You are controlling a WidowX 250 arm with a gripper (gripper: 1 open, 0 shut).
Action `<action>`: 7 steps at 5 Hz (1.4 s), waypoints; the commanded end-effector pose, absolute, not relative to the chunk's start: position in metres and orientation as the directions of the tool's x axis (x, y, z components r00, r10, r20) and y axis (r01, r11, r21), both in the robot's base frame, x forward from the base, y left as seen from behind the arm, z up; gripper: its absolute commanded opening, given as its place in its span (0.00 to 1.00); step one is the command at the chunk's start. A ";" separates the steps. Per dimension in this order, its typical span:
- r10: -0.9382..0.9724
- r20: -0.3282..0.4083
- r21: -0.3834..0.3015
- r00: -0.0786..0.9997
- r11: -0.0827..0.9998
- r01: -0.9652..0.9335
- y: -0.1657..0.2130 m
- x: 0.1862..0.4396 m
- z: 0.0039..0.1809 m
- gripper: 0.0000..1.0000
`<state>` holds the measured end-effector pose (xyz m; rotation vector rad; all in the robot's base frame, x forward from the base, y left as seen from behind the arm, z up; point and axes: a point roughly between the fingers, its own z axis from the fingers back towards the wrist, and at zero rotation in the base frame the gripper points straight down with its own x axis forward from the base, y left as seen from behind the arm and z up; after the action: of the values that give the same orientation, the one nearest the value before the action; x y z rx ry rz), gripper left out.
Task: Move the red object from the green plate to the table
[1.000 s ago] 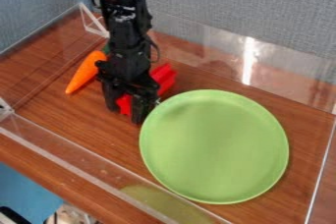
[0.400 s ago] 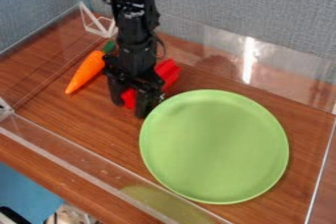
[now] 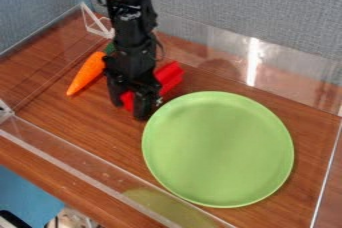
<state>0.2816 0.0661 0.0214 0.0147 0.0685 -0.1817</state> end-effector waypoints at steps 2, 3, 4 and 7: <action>-0.305 -0.060 0.023 0.950 0.952 0.307 0.086 0.287 0.047 1.00; -0.314 -0.054 0.025 0.948 0.948 0.316 0.082 0.296 0.047 1.00; -0.324 -0.049 0.019 0.945 0.946 0.325 0.075 0.302 0.043 1.00; -0.164 -0.056 0.000 0.985 0.986 0.165 0.086 0.305 0.035 1.00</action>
<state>0.2979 0.0816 0.0238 -0.0079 0.0964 -0.1729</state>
